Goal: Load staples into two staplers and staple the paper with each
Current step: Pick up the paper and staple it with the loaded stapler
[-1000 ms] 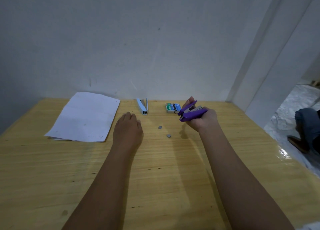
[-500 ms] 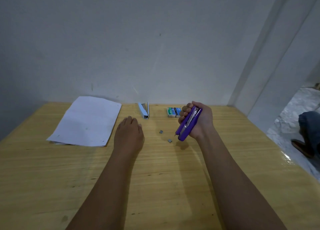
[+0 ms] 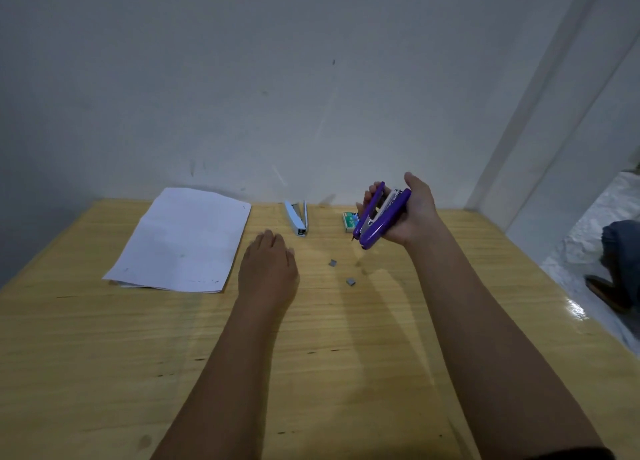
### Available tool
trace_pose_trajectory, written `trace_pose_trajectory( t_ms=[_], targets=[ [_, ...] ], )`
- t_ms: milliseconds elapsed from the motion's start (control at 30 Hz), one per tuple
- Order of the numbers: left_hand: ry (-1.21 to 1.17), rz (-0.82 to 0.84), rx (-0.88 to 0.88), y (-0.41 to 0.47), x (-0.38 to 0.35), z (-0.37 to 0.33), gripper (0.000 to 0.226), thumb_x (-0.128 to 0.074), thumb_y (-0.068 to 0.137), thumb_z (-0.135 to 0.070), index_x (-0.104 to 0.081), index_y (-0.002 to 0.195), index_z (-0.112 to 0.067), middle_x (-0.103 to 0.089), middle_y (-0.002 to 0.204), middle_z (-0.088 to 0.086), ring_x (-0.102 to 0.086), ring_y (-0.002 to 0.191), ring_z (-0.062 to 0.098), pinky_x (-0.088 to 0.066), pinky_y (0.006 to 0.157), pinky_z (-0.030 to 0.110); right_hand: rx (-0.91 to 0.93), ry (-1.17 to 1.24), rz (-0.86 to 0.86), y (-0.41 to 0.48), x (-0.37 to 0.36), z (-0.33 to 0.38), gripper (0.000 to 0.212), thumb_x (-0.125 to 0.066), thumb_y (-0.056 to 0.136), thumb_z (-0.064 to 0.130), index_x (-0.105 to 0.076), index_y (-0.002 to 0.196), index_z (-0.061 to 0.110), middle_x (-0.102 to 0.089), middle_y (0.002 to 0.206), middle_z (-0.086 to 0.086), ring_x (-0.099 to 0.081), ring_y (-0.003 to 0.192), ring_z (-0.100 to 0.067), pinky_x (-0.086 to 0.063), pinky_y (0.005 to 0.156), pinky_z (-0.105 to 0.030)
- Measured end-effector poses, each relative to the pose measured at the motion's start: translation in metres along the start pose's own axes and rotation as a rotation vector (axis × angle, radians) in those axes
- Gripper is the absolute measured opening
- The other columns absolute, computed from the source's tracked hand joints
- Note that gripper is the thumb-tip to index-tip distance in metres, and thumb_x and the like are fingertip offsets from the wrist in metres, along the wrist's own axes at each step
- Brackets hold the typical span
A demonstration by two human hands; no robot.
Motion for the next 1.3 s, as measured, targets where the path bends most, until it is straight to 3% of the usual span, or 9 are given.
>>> trace_pose_trajectory(
  t_ms=[233, 333, 500, 633, 733, 833, 1100, 1200, 1300],
  targets=[
    [-0.106, 0.074, 0.022, -0.008, 0.004, -0.004, 0.042, -0.031, 0.100, -0.024, -0.040, 0.137, -0.004, -0.029, 0.153, 0.011, -0.024, 0.142, 0.023, -0.022, 0.115, 0.034, -0.038, -0.348, 0.014, -0.001, -0.022, -0.006, 0.041, -0.060, 0.085, 0.045, -0.057, 0.082, 0.004, -0.058, 0.070, -0.006, -0.060, 0.065, -0.019, -0.052, 0.066, -0.033],
    [-0.327, 0.081, 0.073, -0.008, 0.018, -0.003, 0.023, -0.038, 0.096, -0.019, -0.057, 0.094, -0.007, -0.057, 0.111, 0.011, -0.055, 0.096, 0.017, -0.044, 0.080, 0.028, -0.013, -0.523, 0.094, 0.000, -0.045, -0.009, 0.027, -0.058, 0.085, 0.031, -0.058, 0.076, 0.006, -0.059, 0.069, -0.006, -0.059, 0.055, -0.017, -0.050, 0.060, -0.027],
    [-0.394, -0.122, 0.101, 0.009, 0.096, 0.024, 0.032, -0.039, 0.096, -0.017, -0.050, 0.068, -0.007, -0.045, 0.065, 0.000, -0.042, 0.062, 0.014, -0.031, 0.051, 0.019, 0.112, -0.889, 0.151, 0.001, -0.089, -0.029, 0.011, -0.058, 0.082, 0.014, -0.061, 0.083, 0.003, -0.062, 0.075, -0.009, -0.059, 0.056, -0.020, -0.050, 0.056, -0.028],
    [-0.365, -0.317, 0.249, 0.010, 0.140, 0.085, 0.024, -0.041, 0.095, -0.016, -0.061, 0.090, -0.005, -0.060, 0.090, 0.008, -0.052, 0.080, 0.019, -0.035, 0.068, 0.024, 0.113, -1.106, 0.157, 0.006, -0.114, -0.067, 0.010, -0.057, 0.079, 0.007, -0.062, 0.083, -0.001, -0.063, 0.071, -0.010, -0.059, 0.054, -0.022, -0.046, 0.051, -0.024],
    [-0.250, -0.248, 0.347, 0.013, 0.138, 0.124, 0.033, -0.045, 0.095, -0.021, -0.056, 0.119, -0.002, -0.056, 0.123, 0.017, -0.052, 0.112, 0.031, -0.041, 0.087, 0.033, 0.090, -1.243, 0.153, 0.014, -0.118, -0.096, 0.011, -0.053, 0.076, 0.006, -0.060, 0.079, -0.002, -0.062, 0.067, -0.011, -0.059, 0.050, -0.023, -0.044, 0.048, -0.023],
    [-0.138, -0.133, 0.447, 0.013, 0.124, 0.148, 0.047, -0.046, 0.095, -0.034, -0.045, 0.129, -0.002, -0.047, 0.132, 0.019, -0.043, 0.124, 0.035, -0.038, 0.097, 0.041, 0.044, -1.337, 0.154, 0.018, -0.115, -0.121, 0.007, -0.052, 0.074, 0.008, -0.054, 0.071, 0.002, -0.056, 0.060, -0.011, -0.052, 0.043, -0.021, -0.040, 0.050, -0.023],
    [-0.216, -0.097, 0.530, 0.021, 0.111, 0.169, 0.049, -0.050, 0.091, -0.044, -0.054, 0.119, -0.004, -0.057, 0.121, 0.013, -0.053, 0.113, 0.033, -0.045, 0.092, 0.040, -0.048, -1.256, 0.163, 0.034, -0.113, -0.143, 0.012, -0.057, 0.080, 0.010, -0.056, 0.081, -0.001, -0.058, 0.066, -0.015, -0.054, 0.050, -0.025, -0.044, 0.050, -0.026],
    [-0.376, -0.117, 0.544, 0.019, 0.111, 0.171, 0.038, -0.056, 0.089, -0.038, -0.058, 0.079, -0.002, -0.052, 0.075, 0.006, -0.059, 0.082, 0.033, -0.037, 0.062, 0.030, -0.093, -1.178, 0.191, 0.035, -0.116, -0.141, 0.013, -0.058, 0.083, 0.011, -0.055, 0.087, -0.001, -0.057, 0.070, -0.015, -0.053, 0.054, -0.025, -0.044, 0.052, -0.027],
    [-0.684, -0.126, 0.553, 0.014, 0.115, 0.167, 0.043, -0.063, 0.086, -0.033, -0.046, 0.054, -0.010, -0.043, 0.058, 0.001, -0.045, 0.055, 0.018, -0.030, 0.051, 0.026, -0.060, -1.026, 0.200, 0.036, -0.120, -0.130, 0.013, -0.061, 0.083, 0.014, -0.058, 0.089, 0.003, -0.062, 0.088, -0.015, -0.059, 0.077, -0.030, -0.048, 0.071, -0.036]
  ],
)
Point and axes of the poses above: each hand's wrist, its own y-axis towards the middle knuckle, its own x-axis out of the back of the hand, z = x × y, the point moved 6 cm from there along y, towards the middle knuckle
